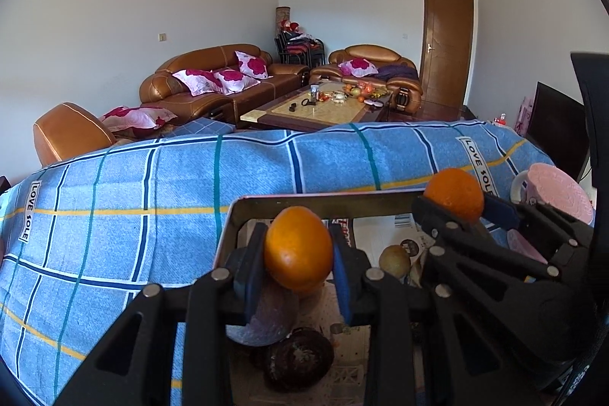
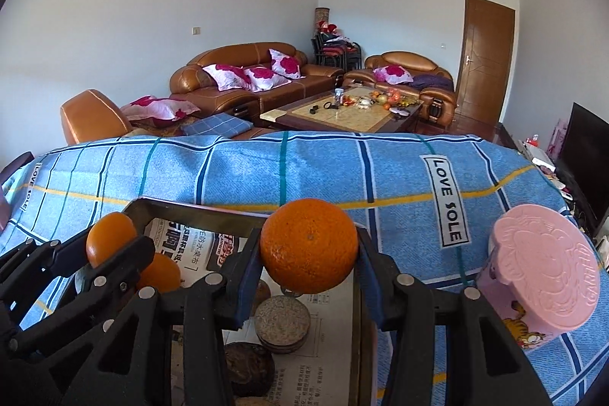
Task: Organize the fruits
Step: 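Lower both oranges into the tin box, then open both tools to release the oranges into the tin box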
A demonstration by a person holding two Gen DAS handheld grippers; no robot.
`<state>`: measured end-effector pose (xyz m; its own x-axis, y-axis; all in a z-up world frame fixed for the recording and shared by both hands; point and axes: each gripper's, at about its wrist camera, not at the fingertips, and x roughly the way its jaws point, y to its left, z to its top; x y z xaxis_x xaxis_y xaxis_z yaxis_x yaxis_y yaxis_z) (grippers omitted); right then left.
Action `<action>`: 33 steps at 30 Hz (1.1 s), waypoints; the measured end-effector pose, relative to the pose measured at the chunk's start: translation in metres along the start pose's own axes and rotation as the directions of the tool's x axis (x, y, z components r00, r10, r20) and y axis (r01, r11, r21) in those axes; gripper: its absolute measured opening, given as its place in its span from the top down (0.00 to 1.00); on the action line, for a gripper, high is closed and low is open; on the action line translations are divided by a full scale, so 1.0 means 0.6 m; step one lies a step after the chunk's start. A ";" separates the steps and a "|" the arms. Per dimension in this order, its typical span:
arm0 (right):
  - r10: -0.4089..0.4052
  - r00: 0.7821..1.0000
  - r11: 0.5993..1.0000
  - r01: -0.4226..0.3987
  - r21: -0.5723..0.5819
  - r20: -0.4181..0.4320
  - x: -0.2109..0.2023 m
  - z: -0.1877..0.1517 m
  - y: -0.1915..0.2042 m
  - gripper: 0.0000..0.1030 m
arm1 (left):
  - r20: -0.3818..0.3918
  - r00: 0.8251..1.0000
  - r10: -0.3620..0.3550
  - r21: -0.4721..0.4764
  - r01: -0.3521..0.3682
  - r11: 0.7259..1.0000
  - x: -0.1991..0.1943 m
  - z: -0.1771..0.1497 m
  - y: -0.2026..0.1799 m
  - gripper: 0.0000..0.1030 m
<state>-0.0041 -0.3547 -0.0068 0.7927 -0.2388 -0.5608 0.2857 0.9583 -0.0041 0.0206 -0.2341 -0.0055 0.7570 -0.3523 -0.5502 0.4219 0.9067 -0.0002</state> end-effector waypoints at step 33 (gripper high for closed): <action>0.298 0.954 0.929 -0.284 0.237 -0.025 0.011 -0.016 -0.041 0.52 | 0.027 0.999 0.022 -0.031 -0.021 0.999 -0.010 -0.002 0.009 0.61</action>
<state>-0.0109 -0.3787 -0.0183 0.8284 0.0619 -0.5567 0.1675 0.9211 0.3516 0.0178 -0.2268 -0.0030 0.7789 -0.3387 -0.5278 0.3901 0.9206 -0.0149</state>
